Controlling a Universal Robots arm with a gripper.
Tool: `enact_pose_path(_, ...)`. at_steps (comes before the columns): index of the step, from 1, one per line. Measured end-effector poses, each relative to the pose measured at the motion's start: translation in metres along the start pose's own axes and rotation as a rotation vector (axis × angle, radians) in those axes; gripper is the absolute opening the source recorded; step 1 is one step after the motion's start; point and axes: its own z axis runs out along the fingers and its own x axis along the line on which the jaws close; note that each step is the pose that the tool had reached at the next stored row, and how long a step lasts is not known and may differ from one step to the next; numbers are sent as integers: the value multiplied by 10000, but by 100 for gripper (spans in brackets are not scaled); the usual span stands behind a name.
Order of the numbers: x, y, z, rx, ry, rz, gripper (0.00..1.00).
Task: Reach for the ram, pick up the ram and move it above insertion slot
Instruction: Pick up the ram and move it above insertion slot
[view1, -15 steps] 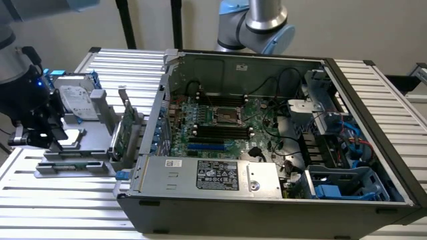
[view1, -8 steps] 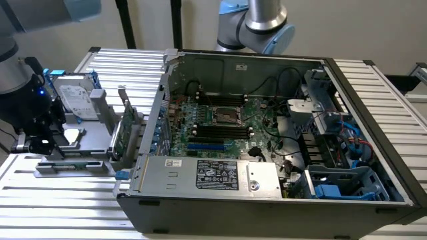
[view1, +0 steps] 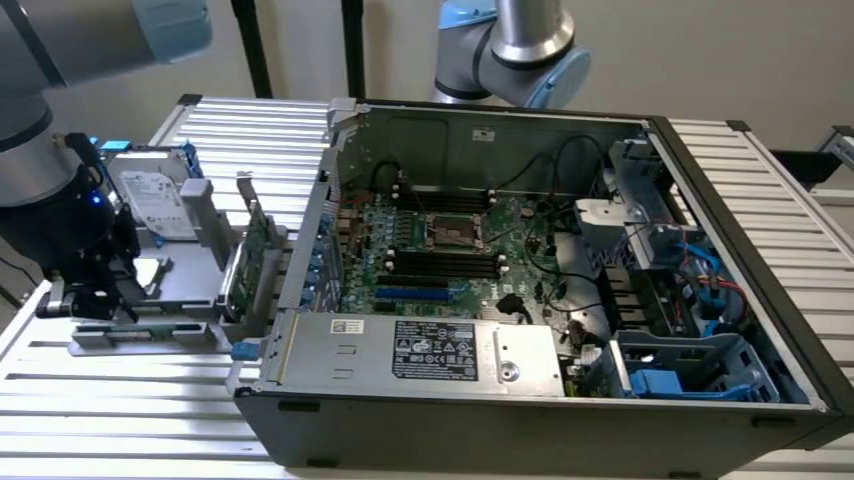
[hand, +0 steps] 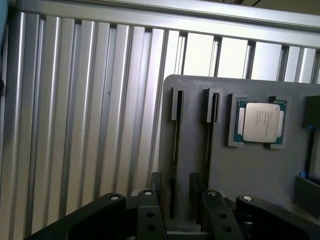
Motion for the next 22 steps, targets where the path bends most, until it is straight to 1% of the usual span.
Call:
enact_pose_path(6, 3, -21, 109, 0, 0, 2, 36)
enact_pose_path(22, 2, -28, 400, 0, -1, 4, 36)
